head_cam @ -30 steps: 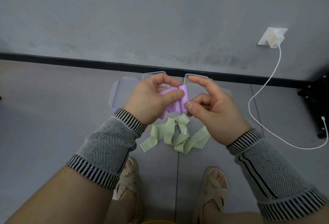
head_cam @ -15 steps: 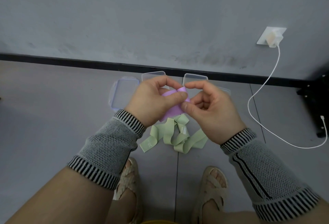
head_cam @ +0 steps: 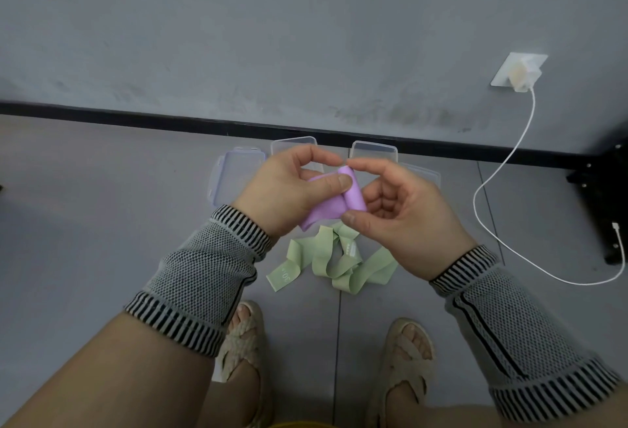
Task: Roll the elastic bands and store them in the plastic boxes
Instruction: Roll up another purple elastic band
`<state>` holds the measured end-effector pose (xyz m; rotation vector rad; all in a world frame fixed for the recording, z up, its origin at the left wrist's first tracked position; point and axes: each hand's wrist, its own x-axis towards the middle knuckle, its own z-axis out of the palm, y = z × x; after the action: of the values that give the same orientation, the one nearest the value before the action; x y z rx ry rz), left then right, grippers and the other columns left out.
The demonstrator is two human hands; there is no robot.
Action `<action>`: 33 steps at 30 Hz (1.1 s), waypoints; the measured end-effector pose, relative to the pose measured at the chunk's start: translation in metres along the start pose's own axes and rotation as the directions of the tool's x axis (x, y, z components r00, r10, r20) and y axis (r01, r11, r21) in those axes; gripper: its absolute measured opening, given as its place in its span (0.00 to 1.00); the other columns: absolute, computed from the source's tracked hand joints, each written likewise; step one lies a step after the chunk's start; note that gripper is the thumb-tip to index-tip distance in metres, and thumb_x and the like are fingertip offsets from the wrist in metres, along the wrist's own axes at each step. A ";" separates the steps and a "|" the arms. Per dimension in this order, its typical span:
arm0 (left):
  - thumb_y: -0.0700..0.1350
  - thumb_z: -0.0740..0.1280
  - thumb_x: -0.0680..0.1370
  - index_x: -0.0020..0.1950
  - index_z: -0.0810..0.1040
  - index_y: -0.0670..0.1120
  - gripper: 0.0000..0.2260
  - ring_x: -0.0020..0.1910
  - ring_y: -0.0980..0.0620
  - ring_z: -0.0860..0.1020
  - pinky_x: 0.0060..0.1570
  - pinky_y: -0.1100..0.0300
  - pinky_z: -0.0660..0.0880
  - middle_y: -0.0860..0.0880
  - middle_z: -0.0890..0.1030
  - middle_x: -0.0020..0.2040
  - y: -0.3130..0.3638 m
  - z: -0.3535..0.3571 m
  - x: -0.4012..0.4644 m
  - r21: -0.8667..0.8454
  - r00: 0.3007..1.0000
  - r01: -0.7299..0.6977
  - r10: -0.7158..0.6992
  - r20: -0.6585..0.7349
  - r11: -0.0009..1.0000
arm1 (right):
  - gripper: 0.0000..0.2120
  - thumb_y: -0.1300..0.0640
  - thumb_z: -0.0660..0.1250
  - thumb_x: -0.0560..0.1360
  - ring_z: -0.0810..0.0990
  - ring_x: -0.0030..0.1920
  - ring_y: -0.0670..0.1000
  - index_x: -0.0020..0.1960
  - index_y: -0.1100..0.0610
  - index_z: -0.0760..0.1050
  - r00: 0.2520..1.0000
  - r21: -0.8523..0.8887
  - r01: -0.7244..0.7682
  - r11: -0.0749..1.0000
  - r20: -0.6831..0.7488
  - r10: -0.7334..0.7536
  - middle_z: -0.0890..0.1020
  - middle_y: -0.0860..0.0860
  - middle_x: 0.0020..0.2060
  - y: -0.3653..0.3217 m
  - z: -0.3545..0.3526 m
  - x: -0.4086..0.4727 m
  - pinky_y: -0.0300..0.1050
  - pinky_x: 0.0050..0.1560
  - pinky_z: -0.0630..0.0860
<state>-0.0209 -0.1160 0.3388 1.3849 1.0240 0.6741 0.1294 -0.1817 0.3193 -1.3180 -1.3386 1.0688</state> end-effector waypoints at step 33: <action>0.33 0.70 0.72 0.50 0.77 0.43 0.09 0.43 0.48 0.80 0.40 0.58 0.80 0.45 0.80 0.43 -0.005 0.021 0.000 -0.386 0.986 0.004 -0.068 -0.153 0.923 | 0.27 0.57 0.76 0.67 0.73 0.38 0.42 0.63 0.50 0.72 0.946 -0.537 0.149 0.830 -0.167 -0.278 0.74 0.42 0.35 0.009 0.010 0.004 0.27 0.41 0.69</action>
<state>-0.0029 -0.1260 0.3313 0.9770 0.9790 0.9200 0.1210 -0.1768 0.3090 -1.5765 -1.6067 0.3759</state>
